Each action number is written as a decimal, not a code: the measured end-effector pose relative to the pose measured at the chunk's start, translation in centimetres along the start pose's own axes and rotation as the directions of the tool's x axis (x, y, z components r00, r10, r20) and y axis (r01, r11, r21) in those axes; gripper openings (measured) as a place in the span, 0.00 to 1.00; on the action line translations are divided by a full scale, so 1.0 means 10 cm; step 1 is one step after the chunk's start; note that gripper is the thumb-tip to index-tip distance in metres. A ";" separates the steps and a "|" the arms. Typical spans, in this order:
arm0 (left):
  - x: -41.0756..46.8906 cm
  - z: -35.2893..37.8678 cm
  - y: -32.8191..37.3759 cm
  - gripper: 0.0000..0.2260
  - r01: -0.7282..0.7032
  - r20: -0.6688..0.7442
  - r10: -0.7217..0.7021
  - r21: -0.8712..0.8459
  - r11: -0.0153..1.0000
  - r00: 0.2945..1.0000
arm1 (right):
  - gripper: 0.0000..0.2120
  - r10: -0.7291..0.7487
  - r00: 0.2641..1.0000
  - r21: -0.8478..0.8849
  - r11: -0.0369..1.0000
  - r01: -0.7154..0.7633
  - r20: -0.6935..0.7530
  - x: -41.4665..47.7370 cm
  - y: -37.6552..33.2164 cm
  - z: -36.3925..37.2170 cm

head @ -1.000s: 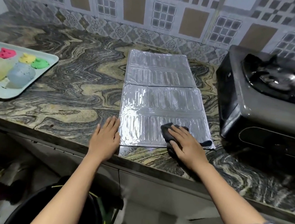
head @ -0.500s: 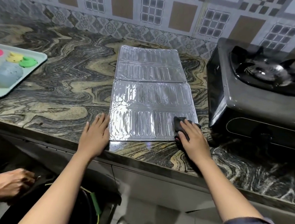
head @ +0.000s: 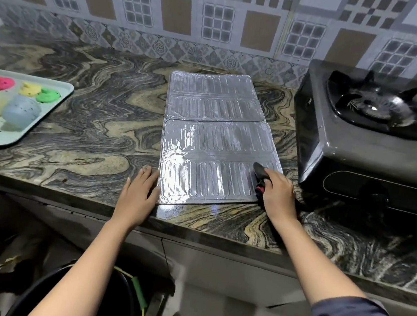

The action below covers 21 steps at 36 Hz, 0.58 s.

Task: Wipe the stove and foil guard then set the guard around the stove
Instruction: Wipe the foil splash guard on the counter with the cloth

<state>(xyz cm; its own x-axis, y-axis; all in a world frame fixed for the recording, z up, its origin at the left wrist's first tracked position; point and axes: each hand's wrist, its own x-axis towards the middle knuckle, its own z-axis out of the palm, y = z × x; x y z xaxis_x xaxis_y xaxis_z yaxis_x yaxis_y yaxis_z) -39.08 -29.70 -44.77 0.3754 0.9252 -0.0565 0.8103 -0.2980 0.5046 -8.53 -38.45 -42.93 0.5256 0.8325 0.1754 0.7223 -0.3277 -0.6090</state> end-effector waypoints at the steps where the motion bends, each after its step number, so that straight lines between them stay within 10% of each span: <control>1: 0.01 -0.01 -0.01 0.22 0.005 0.019 -0.004 -0.024 1.000 1.000 | 0.16 0.008 1.000 0.021 1.000 -0.007 -0.019 0.01 -0.02 0.00; 21: 0.53 -0.97 1.45 0.16 -0.304 -0.177 0.250 -0.647 0.699 0.952 | 0.19 -0.404 0.900 0.359 0.825 0.436 -0.163 0.28 -1.35 -0.44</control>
<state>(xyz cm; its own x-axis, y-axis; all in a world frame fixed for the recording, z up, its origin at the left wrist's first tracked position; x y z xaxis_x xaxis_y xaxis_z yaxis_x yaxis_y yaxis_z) -29.71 -26.85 -29.44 0.4802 0.8477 0.2253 0.1615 -0.3379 0.9272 -14.85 -33.69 -30.88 0.2544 0.8087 0.5304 0.6638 0.2528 -0.7039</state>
